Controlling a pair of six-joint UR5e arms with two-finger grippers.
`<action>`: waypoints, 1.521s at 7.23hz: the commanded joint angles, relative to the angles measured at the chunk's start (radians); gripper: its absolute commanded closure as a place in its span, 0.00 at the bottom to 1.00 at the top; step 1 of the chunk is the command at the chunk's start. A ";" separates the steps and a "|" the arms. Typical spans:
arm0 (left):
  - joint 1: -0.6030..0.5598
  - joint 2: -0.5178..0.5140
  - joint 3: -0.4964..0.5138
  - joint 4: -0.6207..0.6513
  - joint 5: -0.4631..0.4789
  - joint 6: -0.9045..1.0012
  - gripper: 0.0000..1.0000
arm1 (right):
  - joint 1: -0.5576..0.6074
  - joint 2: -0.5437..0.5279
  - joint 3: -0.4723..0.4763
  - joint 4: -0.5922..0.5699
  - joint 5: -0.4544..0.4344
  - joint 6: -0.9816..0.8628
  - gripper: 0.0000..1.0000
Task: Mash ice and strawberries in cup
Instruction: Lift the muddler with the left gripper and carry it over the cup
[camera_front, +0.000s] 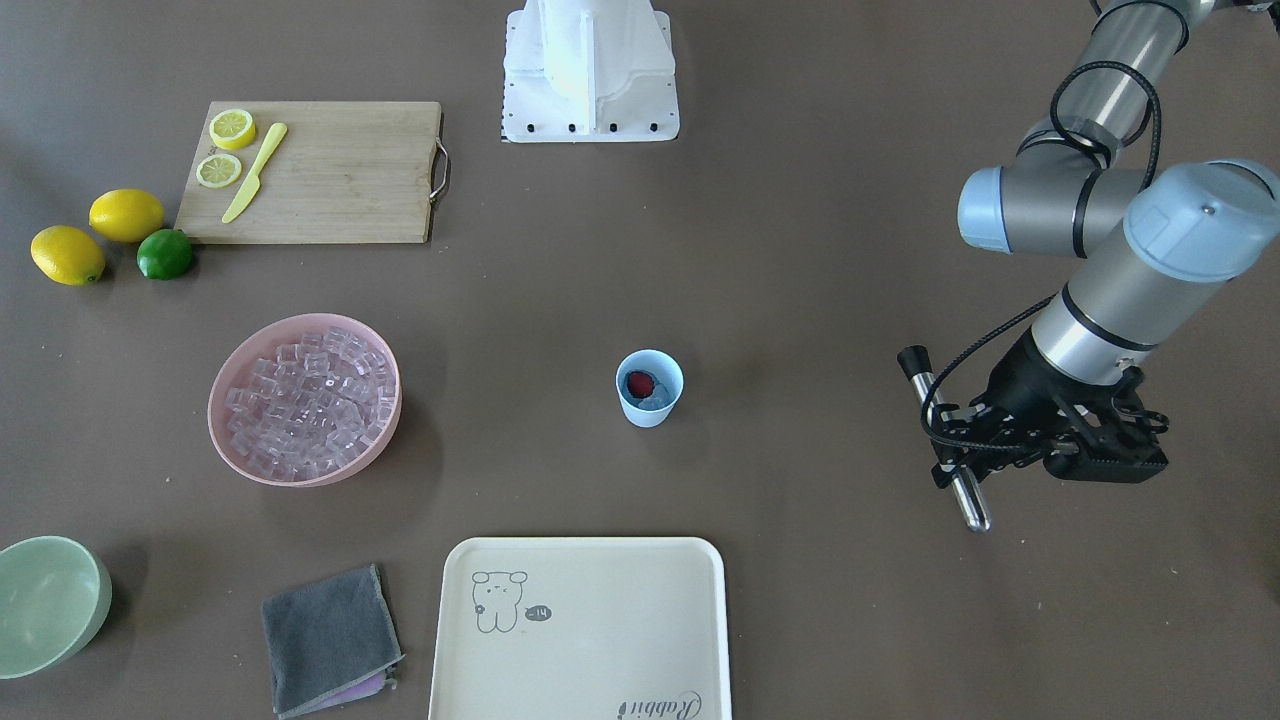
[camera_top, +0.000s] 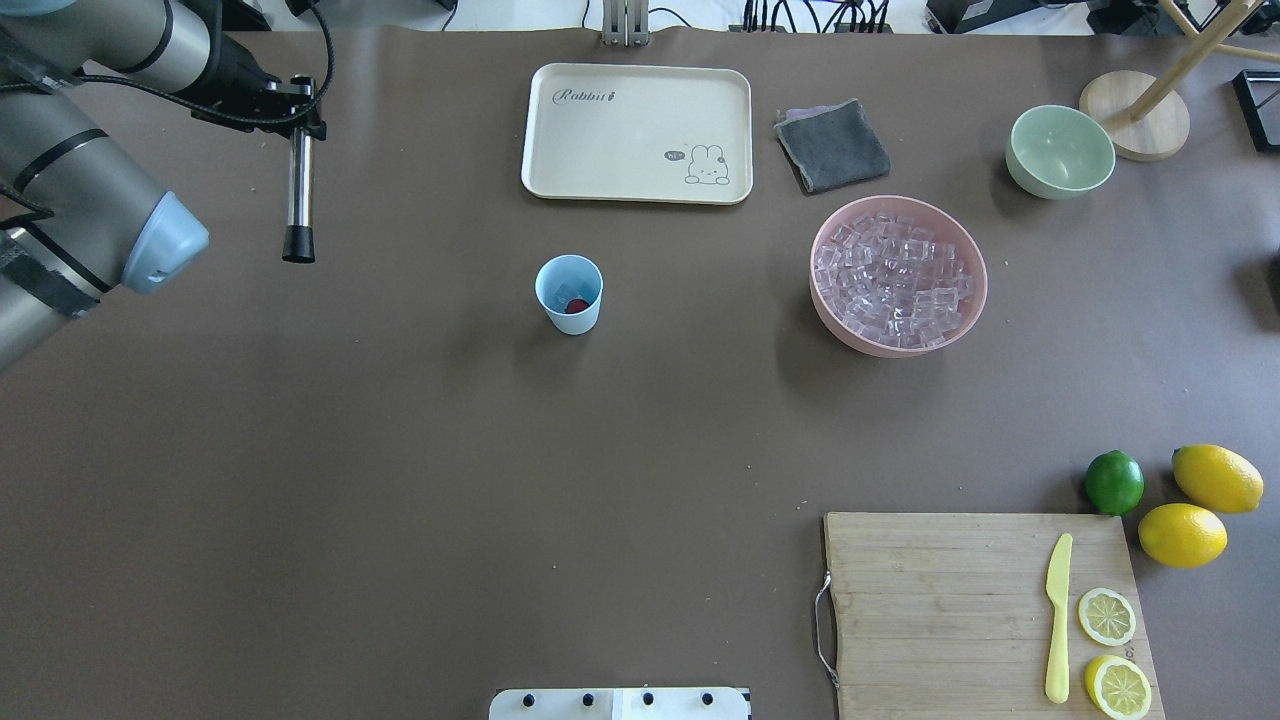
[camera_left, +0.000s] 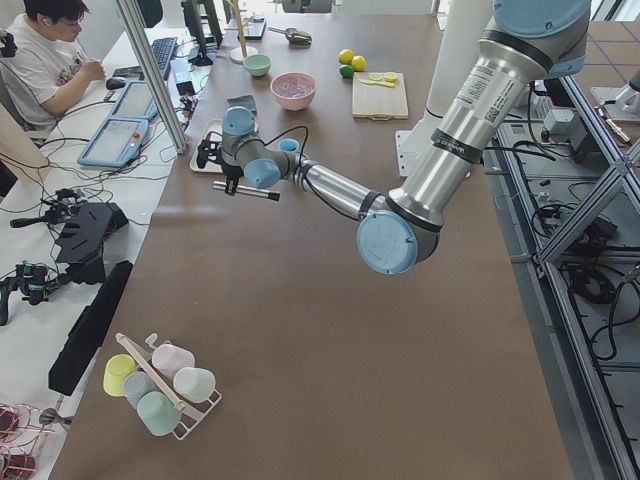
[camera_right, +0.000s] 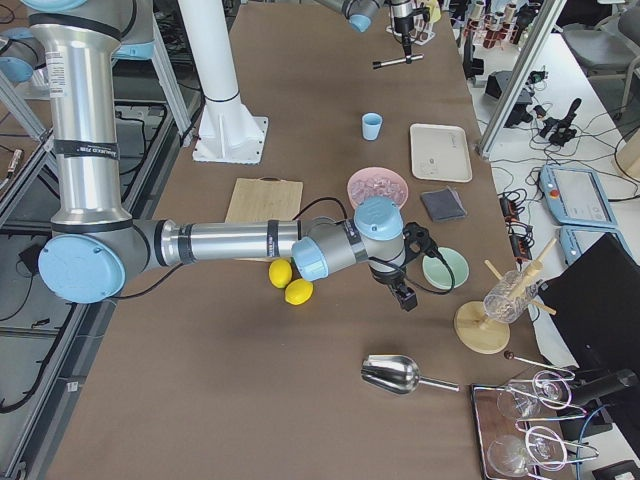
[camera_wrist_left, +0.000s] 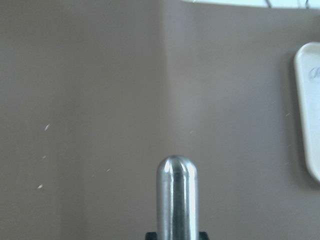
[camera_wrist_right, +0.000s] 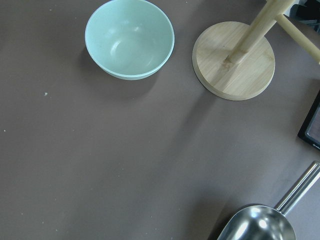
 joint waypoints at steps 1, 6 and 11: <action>0.074 -0.025 -0.188 -0.001 0.181 -0.155 1.00 | 0.002 -0.003 -0.007 -0.003 -0.005 0.013 0.01; 0.330 -0.025 -0.250 -0.203 0.745 -0.193 1.00 | 0.001 -0.003 -0.035 -0.002 -0.005 0.015 0.01; 0.536 -0.014 -0.227 -0.297 1.101 -0.230 1.00 | 0.001 -0.019 -0.026 0.006 0.003 0.015 0.01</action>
